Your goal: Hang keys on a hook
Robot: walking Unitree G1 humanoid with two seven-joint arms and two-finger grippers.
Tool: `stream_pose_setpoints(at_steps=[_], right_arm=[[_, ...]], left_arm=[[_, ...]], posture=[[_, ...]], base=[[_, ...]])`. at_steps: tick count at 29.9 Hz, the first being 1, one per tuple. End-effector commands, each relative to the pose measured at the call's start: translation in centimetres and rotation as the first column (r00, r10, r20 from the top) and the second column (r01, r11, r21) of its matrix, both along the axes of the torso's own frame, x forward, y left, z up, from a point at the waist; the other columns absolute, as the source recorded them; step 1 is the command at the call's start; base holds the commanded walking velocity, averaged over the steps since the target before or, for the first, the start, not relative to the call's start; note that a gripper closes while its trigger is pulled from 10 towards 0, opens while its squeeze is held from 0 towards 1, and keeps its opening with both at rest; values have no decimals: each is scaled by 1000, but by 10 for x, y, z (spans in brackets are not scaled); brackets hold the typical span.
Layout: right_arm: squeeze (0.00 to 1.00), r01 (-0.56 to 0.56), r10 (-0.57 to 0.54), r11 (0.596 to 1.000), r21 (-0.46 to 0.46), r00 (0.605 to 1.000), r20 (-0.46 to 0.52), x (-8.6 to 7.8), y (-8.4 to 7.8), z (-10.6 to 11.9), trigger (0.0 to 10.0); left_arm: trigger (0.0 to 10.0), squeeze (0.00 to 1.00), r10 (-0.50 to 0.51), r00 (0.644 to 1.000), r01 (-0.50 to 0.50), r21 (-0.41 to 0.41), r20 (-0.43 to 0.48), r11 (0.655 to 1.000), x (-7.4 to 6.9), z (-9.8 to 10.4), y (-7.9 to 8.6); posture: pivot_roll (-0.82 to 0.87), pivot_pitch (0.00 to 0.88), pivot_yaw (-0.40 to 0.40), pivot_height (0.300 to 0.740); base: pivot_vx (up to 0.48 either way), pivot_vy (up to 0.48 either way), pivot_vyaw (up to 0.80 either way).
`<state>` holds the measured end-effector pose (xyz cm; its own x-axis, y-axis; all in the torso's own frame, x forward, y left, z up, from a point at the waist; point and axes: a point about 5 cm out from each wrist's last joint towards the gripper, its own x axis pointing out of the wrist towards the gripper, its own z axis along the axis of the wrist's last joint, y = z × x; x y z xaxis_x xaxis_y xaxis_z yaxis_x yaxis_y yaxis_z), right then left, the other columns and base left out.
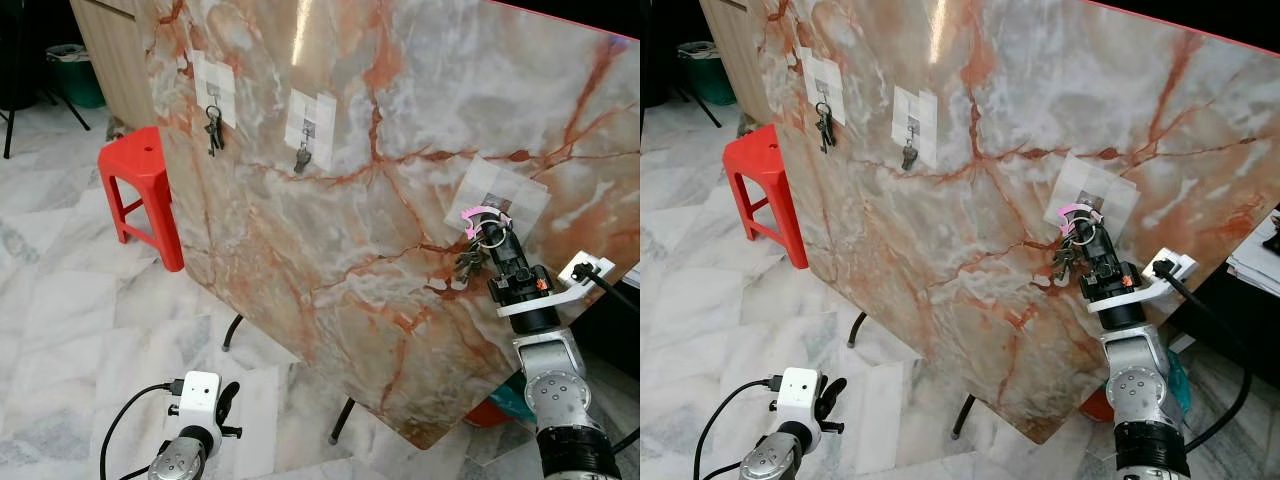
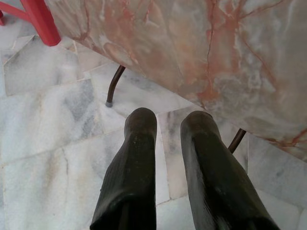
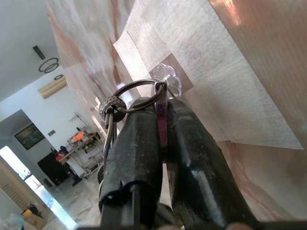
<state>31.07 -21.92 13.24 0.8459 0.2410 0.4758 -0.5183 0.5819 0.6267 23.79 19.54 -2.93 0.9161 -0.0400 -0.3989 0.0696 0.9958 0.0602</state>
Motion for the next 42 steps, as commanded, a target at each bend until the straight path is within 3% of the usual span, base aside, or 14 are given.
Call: stream_pose_setpoints(at_steps=[1, 19, 26, 31, 37, 42], right_arm=[[0, 80, -82, 996, 29, 994, 66, -5, -20, 13, 10000], [0, 91, -92, 995, 29, 994, 56, -22, -26, 6, 10000], [0, 20, -24, 999, 47, 996, 85, -25, -18, 8, 10000], [0, -24, 8, 994, 111, 990, 138, -31, -21, 15, 10000], [0, -75, 58, 991, 109, 986, 156, -35, -17, 17, 10000], [0, -150, 143, 987, 59, 984, 109, -37, -2, 6, 10000]], left_arm=[[10000, 0, 2, 1000, -2, -13, -10, 1000, -4, -3, -1], [10000, 0, -2, 1000, 2, -16, -4, 1000, -3, -2, -1], [10000, 0, -3, 1000, 3, -15, -2, 1000, -3, -2, -1], [10000, 0, -4, 1000, 4, -18, 0, 1000, -3, -2, -2], [10000, 0, -4, 1000, 4, -19, 0, 1000, -2, -1, -2], [10000, 0, -4, 1000, 4, -20, 1, 1000, -2, -1, -3]], posture=[[62, 71, -96, 740], [58, 71, -94, 740], [62, 70, -97, 740], [61, 68, -97, 740], [59, 66, -98, 740], [62, 62, -98, 740]], base=[[0, 0, 0], [0, 0, 0], [0, 0, 0], [0, 0, 0], [0, 0, 0], [0, 0, 0]])
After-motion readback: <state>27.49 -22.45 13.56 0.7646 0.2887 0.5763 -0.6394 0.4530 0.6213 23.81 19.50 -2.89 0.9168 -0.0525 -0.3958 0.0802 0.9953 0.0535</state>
